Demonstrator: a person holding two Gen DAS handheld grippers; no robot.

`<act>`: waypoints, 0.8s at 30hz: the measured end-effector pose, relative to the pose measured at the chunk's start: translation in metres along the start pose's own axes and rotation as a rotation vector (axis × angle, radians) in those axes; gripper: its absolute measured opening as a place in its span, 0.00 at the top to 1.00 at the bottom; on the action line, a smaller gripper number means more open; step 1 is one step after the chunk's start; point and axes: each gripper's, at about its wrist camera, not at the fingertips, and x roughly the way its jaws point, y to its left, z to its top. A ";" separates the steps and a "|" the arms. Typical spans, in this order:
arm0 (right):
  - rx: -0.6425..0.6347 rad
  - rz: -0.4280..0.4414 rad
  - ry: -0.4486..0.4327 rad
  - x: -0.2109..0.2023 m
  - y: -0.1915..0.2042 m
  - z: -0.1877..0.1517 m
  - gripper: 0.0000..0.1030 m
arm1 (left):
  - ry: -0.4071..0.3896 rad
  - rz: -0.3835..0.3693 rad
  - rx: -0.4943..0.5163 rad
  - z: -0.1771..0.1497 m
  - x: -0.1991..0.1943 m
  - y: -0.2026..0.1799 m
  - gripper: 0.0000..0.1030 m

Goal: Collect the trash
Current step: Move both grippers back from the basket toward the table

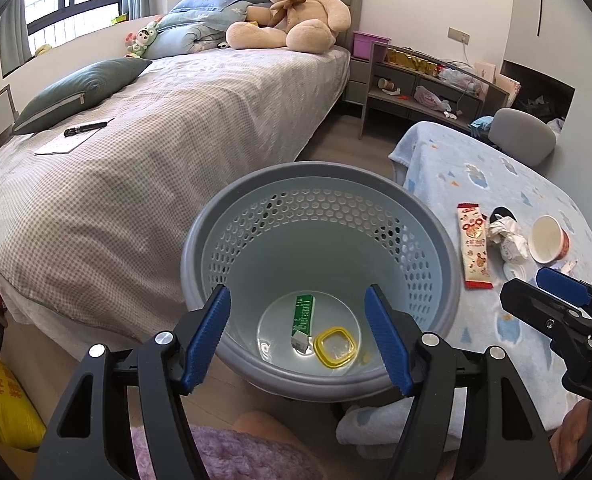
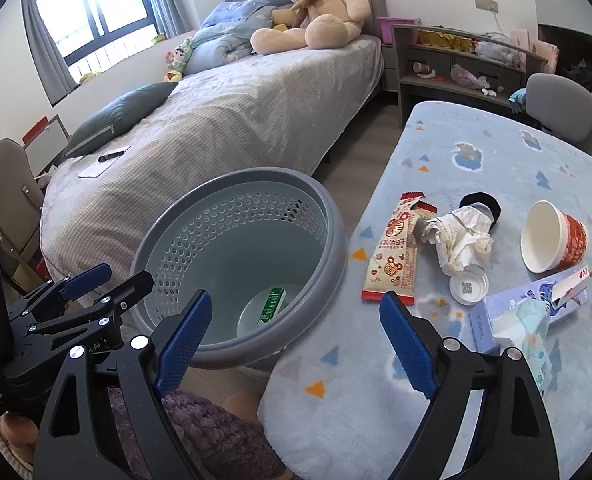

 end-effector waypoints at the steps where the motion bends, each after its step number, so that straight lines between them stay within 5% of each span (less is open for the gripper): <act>1: 0.005 -0.003 -0.002 -0.003 -0.003 -0.002 0.18 | -0.001 -0.005 0.003 -0.001 -0.002 -0.003 0.35; 24: 0.138 -0.161 -0.028 -0.076 -0.097 -0.059 0.18 | -0.001 -0.111 0.071 -0.017 -0.025 -0.084 0.35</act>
